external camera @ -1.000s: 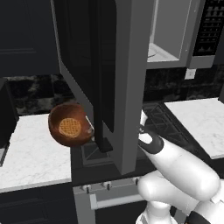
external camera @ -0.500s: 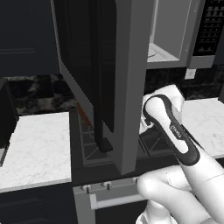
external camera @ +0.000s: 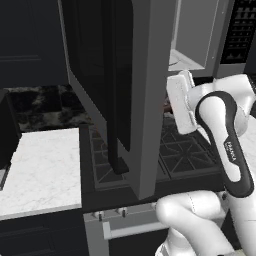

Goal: Open the microwave, place the bowl with waffle inside the microwave, then close the microwave door and turn it on.

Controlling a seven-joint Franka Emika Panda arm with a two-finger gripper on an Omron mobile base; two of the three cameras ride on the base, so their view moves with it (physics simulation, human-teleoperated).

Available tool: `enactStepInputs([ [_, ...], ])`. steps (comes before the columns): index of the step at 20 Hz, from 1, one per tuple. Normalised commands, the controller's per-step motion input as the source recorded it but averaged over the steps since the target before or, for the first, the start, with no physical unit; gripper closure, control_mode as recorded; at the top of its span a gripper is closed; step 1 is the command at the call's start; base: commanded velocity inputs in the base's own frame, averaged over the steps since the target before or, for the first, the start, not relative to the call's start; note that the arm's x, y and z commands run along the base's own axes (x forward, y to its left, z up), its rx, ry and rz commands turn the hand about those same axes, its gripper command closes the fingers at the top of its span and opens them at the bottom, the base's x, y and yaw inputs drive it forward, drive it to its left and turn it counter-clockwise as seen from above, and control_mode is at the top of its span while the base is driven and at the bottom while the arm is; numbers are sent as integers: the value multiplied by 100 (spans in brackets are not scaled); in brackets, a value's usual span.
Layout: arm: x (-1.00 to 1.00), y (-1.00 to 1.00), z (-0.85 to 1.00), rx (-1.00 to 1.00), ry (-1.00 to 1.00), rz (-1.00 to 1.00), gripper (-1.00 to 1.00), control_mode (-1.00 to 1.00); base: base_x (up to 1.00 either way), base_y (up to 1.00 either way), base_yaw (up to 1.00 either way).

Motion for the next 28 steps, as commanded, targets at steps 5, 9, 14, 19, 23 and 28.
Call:
enactStepInputs([
  [5, 70, -37, 100, -1, -10, -24, 100, -100, 0, 0, 0],
  [9, 100, -41, 97, 0, -3, -22, 100, -100, 0, 0, 0],
  [14, 100, -30, 13, 0, 10, -16, 100, -100, 0, 0, 0],
  [19, 100, -10, 0, 0, 12, -15, 100, -100, 0, 0, 0],
  [23, 96, 20, 0, 0, 0, -3, 100, -100, 0, 0, 0],
  [28, 90, 45, -12, -1, -2, 0, 100, -100, 0, 0, 0],
])
